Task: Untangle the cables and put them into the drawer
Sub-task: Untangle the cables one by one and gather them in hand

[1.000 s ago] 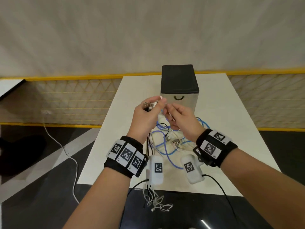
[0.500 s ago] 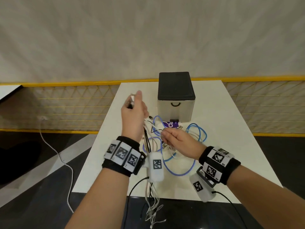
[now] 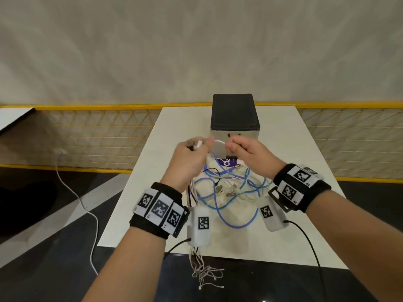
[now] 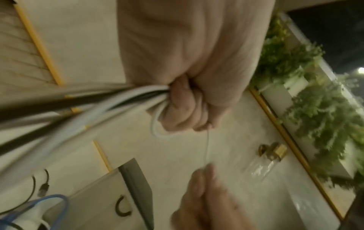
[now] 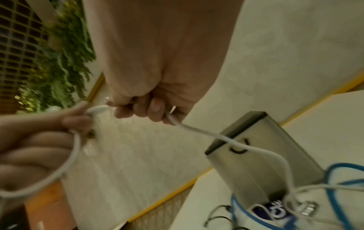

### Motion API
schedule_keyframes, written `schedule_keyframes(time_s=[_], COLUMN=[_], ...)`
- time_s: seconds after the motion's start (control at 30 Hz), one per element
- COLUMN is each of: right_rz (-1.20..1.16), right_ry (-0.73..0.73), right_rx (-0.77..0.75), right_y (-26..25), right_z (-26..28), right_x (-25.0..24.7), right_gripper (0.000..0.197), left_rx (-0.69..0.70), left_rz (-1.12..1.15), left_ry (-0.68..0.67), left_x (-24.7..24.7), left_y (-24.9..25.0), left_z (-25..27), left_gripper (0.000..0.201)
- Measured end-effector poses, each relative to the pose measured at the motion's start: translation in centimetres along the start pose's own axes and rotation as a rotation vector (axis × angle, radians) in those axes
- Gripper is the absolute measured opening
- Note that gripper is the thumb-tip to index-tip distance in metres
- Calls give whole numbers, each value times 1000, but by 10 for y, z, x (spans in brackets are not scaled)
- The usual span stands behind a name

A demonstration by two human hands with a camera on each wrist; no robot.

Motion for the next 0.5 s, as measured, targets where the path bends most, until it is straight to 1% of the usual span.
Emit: schedule_keyframes(time_s=[0.03,0.1,0.23,0.3,0.37,0.5], right_rz=[4,6,27,53,90,165], right_ry=[-17,-32,-46,-64,-57,-11], right_rx=[26,79,155,197,233,298], right_y=[8,26,51,64,77,86], right_z=[2,4,-1,-6,-8,-14], right_x=[1,4,4,0,-9,-20], right_gripper=[26,28,30,29,29,30], left_rx=[5,29,45,37,39,68], left_rz=[59,155,309,389,440,401], left_ry=[90,225,394,449,476,489], left_x=[-12,-31,-54,-63,-68,-60], left_y=[2,0,-10,-12,-13,-14], left_z=[-1,-1,8,15,21,31], left_gripper=[37,39,41,38,34,37])
Point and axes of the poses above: each hand's wrist, its own z-axis away from the middle knuckle, its own x-axis out of the palm, y = z × x, the point moved 9 cm from there along -z, towards the middle knuckle, and after that the axes turned 7 degrees about -z, right-handed, at the moved point
